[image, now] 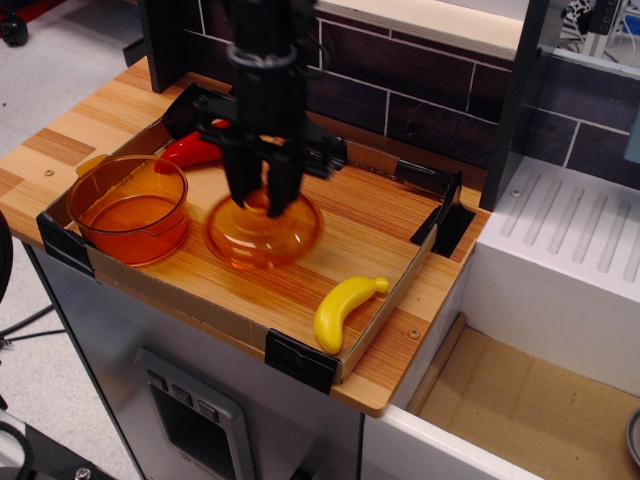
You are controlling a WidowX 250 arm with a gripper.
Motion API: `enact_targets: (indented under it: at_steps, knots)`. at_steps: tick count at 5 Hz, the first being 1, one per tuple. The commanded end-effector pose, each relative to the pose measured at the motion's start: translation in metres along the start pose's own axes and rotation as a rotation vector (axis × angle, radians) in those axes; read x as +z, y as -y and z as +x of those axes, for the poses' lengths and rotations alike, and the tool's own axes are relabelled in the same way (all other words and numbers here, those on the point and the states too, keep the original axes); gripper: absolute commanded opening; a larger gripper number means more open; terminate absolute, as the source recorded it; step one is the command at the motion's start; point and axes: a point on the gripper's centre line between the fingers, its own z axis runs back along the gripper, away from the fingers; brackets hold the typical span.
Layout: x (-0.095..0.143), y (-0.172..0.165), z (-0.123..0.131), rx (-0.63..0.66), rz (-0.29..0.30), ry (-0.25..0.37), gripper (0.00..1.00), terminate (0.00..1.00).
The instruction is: Take lid off pot
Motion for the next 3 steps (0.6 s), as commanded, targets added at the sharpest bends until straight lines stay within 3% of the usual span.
enact_targets:
  at_steps: [1,3]
  knots:
    - [0.005,-0.001,0.002,-0.012,0.09,0.055,1.0,0.0]
    - [0.021,-0.01,0.005,-0.007,0.089,0.101,1.0,0.0]
